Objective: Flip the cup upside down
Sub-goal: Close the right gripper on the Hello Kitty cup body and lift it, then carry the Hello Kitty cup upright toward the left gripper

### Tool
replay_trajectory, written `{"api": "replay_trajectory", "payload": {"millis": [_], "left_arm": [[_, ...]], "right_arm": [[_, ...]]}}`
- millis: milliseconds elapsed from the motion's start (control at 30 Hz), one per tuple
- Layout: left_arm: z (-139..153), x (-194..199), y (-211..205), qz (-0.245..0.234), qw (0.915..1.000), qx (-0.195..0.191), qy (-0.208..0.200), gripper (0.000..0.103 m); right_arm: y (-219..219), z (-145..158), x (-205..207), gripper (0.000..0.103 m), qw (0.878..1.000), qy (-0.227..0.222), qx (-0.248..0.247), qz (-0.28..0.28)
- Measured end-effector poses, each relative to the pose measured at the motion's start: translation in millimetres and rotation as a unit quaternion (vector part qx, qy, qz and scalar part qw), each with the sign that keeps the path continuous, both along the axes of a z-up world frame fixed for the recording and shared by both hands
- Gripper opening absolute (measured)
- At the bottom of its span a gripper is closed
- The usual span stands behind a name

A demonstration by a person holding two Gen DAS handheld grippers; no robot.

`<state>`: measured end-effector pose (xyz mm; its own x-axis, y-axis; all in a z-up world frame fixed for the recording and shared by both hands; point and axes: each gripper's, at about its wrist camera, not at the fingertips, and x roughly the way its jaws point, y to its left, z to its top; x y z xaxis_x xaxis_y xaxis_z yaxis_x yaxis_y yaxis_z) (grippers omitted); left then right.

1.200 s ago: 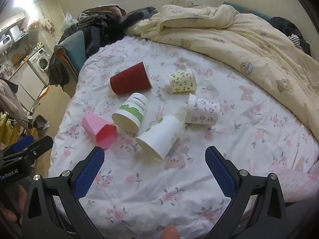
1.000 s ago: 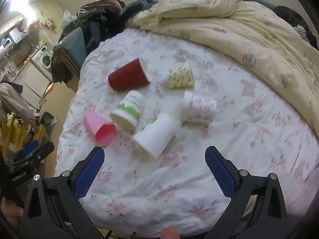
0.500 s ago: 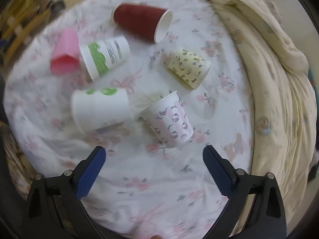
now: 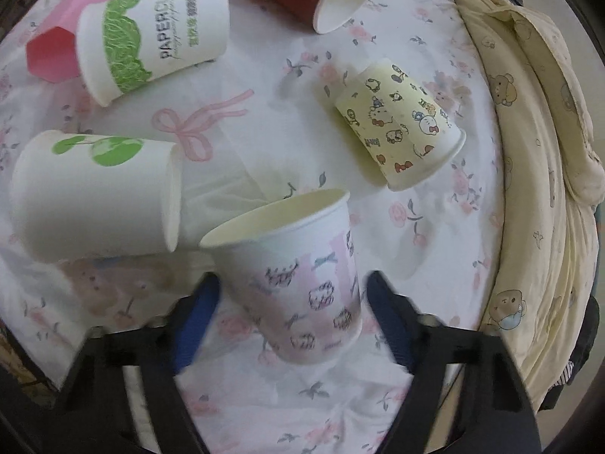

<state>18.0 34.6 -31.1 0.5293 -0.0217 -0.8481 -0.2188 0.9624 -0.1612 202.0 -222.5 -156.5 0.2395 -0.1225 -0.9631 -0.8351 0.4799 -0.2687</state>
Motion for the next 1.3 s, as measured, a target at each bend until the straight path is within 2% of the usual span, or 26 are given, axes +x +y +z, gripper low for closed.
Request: {"api": "replay_trajectory", "payload": {"millis": [233, 400, 567, 733, 833, 900, 1000, 1100, 1233, 1300], "left_arm": [[2, -1, 0, 0.003, 1.0, -0.003, -0.004, 0.103], [5, -3, 4, 0.011, 0.9999, 0.001, -0.008, 0.103], [9, -4, 10, 0.021, 0.9997, 0.005, -0.012, 0.103], [15, -10, 11, 0.028, 0.9991, 0.019, -0.024, 0.103], [17, -11, 14, 0.037, 0.9987, 0.026, -0.025, 0.103], [18, -12, 20, 0.043, 0.9986, 0.013, -0.026, 0.103], [20, -14, 24, 0.053, 0.9981, 0.011, -0.029, 0.103], [20, -16, 27, 0.06, 0.9977, 0.015, -0.027, 0.103], [18, -17, 30, 0.065, 0.9976, 0.017, -0.02, 0.103], [16, -16, 31, 0.064, 0.9977, 0.019, -0.014, 0.103]], "right_arm": [[-9, 10, 0, 0.068, 1.0, 0.015, 0.014, -0.023], [-14, 39, -10, 0.068, 0.998, 0.009, 0.038, -0.056], [-23, 83, -50, 0.068, 0.985, 0.034, 0.125, -0.113], [-9, 99, -80, 0.068, 0.97, 0.074, 0.179, -0.149], [-2, 97, -93, 0.068, 0.949, 0.115, 0.216, -0.198], [6, 96, -110, 0.068, 0.932, 0.143, 0.244, -0.227], [20, 89, -128, 0.068, 0.898, 0.187, 0.29, -0.274], [33, 73, -138, 0.068, 0.87, 0.216, 0.309, -0.317], [40, 46, -136, 0.068, 0.844, 0.235, 0.31, -0.37], [42, 31, -133, 0.068, 0.825, 0.248, 0.312, -0.4]]}}
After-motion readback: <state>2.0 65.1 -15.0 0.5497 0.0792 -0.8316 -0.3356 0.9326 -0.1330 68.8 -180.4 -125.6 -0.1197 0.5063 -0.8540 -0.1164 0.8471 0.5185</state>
